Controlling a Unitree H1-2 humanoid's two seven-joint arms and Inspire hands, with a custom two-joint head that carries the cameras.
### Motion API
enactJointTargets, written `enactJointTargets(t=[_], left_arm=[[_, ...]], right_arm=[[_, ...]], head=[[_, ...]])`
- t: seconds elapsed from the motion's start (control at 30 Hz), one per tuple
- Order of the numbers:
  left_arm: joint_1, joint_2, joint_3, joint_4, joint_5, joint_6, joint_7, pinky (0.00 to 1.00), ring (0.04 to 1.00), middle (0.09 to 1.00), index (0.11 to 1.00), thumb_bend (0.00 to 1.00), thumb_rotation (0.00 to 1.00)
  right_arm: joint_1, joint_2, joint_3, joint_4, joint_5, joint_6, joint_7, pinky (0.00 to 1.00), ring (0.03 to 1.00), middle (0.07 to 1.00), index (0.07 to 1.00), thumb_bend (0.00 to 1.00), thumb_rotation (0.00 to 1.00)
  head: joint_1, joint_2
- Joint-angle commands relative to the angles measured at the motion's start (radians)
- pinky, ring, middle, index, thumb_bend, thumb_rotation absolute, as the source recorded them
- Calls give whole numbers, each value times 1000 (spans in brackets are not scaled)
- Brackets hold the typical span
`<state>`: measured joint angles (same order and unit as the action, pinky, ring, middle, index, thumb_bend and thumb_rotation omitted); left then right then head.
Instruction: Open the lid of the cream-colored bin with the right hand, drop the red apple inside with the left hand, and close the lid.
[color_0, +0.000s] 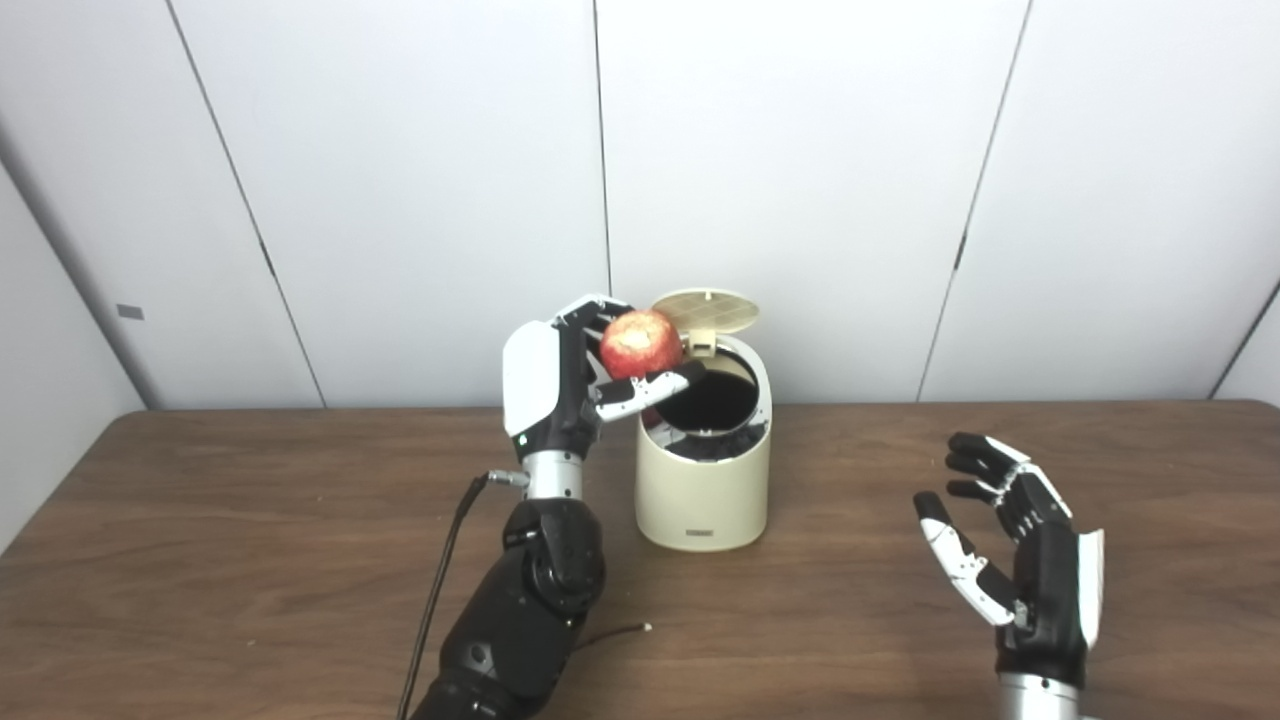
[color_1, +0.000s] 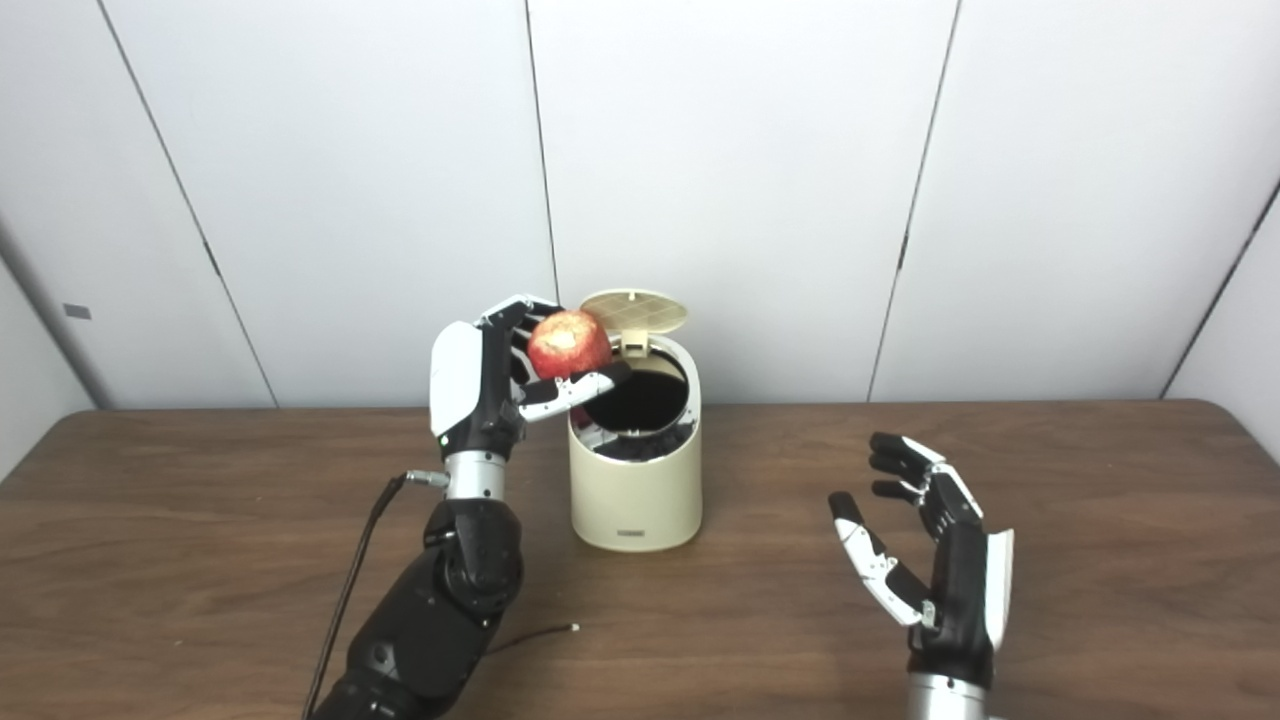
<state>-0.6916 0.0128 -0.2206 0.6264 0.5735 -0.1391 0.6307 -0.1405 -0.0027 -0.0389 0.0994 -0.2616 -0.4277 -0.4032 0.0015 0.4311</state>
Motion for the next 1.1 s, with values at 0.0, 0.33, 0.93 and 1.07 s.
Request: enactJointTargets(t=[0.0,0.33,0.93,1.07], left_arm=[[-7,-22,-23,-8,19,11,-26,234,375,466,507,500,0],[13,-25,-32,-21,17,30,-34,240,381,465,519,500,0],[53,-25,-35,-50,13,31,-20,208,366,467,524,498,0],[62,-23,-35,-56,12,13,-20,228,373,466,527,498,0]], right_arm=[[27,9,15,87,-10,-41,-1,601,695,712,683,268,271],[15,7,20,104,-35,-41,-22,583,677,698,675,260,266],[-11,-12,55,140,-48,-42,-64,575,673,696,678,255,281],[-11,-11,58,140,-46,-42,-65,576,672,696,675,254,272]], head=[[1,0],[4,-6],[1,-14],[0,-15]])
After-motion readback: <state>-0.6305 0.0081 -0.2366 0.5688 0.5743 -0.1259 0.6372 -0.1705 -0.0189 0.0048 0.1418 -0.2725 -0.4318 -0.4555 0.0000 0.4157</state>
